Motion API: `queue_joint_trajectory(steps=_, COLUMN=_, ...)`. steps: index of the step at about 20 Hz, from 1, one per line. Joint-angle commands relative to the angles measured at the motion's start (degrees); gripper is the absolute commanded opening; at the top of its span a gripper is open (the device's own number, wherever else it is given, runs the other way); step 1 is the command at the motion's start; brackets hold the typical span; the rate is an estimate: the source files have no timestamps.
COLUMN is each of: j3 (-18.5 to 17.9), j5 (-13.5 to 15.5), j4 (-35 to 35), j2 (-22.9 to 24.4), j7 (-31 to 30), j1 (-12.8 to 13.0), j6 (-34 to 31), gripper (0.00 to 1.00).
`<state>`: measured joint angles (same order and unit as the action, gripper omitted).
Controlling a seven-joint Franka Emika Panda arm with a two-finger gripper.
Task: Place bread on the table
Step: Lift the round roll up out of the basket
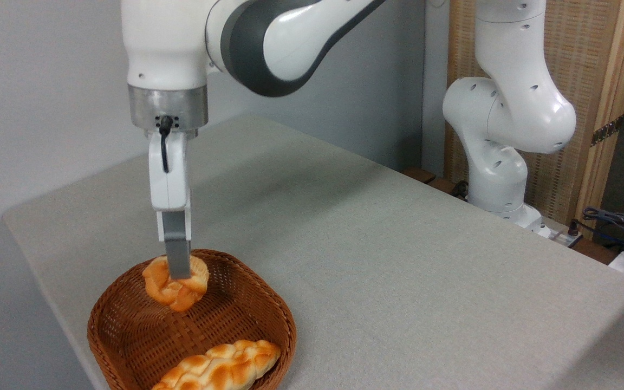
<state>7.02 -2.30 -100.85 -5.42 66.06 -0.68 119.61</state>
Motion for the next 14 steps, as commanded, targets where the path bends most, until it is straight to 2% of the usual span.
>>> queue_joint_trajectory(steps=1, j3=-0.9, j5=0.7, j4=-0.6, j2=4.1, j7=3.6, j1=0.0, j6=-6.4, gripper=0.36)
queue_joint_trajectory(steps=5, j3=-2.5, j5=-0.4, j4=-1.3, j2=9.7, j7=12.9, j1=0.1, j6=-19.2, gripper=0.36)
queue_joint_trajectory(steps=7, j3=-2.7, j5=-4.4, j4=-3.3, j2=11.8, j7=14.4, j1=0.7, j6=-22.2, gripper=0.36)
queue_joint_trajectory(steps=10, j3=-3.8, j5=-8.5, j4=-9.1, j2=15.2, j7=13.7, j1=4.4, j6=-21.8, gripper=0.38)
queue_joint_trajectory(steps=11, j3=-4.6, j5=-8.5, j4=-10.1, j2=15.7, j7=13.4, j1=5.8, j6=-22.0, gripper=0.50)
queue_joint_trajectory(steps=12, j3=-4.8, j5=-8.4, j4=-11.0, j2=16.1, j7=12.1, j1=6.5, j6=-22.3, gripper=0.67)
queue_joint_trajectory(steps=14, j3=-4.8, j5=-7.6, j4=-12.0, j2=16.4, j7=4.6, j1=6.9, j6=-22.6, gripper=1.00)
